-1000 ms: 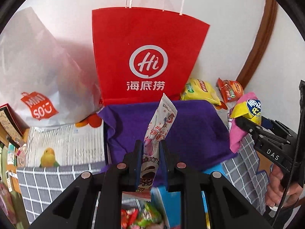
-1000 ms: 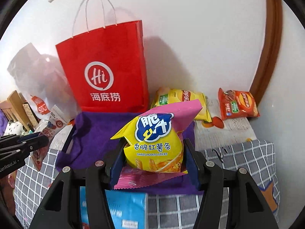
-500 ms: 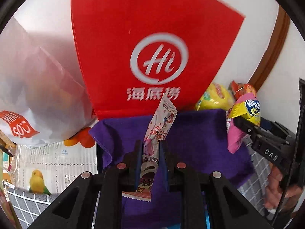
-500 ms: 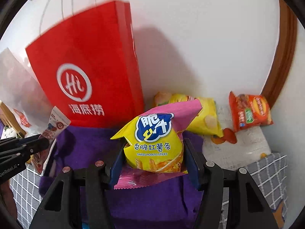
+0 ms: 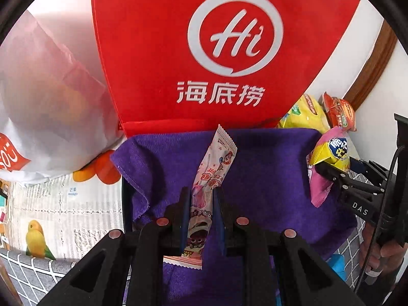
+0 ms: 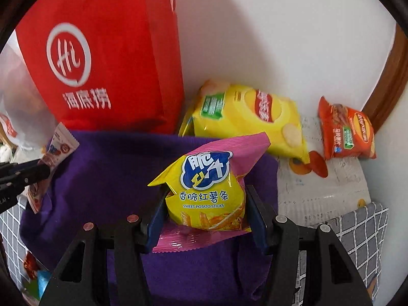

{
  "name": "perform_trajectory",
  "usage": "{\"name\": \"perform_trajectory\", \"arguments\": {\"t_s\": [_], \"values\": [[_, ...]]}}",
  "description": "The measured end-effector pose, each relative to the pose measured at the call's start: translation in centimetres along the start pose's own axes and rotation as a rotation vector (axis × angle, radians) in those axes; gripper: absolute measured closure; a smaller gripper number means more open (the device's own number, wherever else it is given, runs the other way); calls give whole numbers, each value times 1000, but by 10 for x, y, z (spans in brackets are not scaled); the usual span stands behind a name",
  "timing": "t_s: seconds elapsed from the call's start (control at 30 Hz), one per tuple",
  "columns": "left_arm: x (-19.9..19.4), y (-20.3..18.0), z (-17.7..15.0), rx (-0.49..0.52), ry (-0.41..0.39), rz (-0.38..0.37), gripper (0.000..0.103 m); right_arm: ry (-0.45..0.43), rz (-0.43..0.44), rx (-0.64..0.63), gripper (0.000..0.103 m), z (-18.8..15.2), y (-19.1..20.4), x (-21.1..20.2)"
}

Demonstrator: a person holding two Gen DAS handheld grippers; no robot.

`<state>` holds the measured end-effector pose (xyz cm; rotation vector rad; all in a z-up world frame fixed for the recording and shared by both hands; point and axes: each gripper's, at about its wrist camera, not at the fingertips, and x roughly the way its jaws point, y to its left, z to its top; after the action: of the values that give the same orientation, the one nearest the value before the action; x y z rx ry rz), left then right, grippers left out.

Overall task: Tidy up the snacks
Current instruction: 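Carry both snacks over the purple towel with both tools, then open both tools to drop the snacks onto the purple towel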

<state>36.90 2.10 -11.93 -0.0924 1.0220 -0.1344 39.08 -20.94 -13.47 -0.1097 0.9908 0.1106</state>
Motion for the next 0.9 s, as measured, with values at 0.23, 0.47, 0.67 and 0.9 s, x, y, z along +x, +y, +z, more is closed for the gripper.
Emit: {"name": "perform_trajectory", "arguments": {"t_s": [0.23,0.47,0.67,0.9], "values": [[11,0,0,1,30,4,85,17,7,-30,45,-2,8,10],[15,-2,1,-1,44,-17,85,48,19,-47,45,-5,14,18],[16,1,0,-8,59,-28,85,49,43,-7,33,-2,5,16],[23,-2,0,-7,72,-24,85,-1,49,-15,24,2,2,-1]]}}
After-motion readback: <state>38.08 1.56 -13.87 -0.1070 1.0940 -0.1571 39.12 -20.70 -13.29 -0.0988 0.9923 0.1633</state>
